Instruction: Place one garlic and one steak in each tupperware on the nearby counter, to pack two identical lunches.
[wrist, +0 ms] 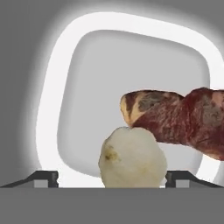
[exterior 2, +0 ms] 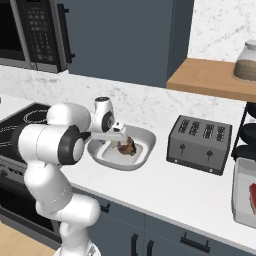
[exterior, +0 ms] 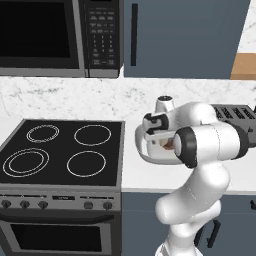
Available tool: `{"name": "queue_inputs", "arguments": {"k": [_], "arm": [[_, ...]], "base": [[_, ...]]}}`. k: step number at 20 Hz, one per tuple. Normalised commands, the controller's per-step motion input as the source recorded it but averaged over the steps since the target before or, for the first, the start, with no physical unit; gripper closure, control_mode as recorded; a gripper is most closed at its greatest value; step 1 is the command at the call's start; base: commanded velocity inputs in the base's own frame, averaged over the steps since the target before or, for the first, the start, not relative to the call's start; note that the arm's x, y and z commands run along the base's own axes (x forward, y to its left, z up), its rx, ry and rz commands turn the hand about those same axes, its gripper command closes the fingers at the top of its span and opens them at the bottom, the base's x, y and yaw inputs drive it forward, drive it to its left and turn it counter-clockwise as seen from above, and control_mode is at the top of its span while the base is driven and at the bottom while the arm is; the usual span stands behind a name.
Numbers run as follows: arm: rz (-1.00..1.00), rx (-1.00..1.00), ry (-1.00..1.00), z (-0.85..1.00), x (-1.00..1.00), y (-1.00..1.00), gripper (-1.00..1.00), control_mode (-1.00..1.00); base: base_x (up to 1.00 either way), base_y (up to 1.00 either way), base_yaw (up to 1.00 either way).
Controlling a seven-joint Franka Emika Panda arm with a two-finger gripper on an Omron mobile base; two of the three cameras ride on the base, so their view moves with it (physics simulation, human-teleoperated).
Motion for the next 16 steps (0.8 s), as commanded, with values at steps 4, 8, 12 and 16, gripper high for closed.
{"name": "queue_inputs", "arguments": {"k": [4,8,12,16], "arm": [[0.0,-0.01,0.04,0.04,-0.25,0.0,-1.0,-1.0],[0.0,-0.14,0.19,-0.18,0.35,0.0,-1.0,-1.0],[0.0,-0.01,-0.13,0.51,-0.89,0.0,-1.0,-1.0],[0.0,0.0,-0.23,0.37,-1.0,0.0,-1.0,-1.0]], "base": [[0.0,0.0,0.0],[0.0,0.0,0.0],[0.0,0.0,0.0],[0.0,0.0,0.0]]}}
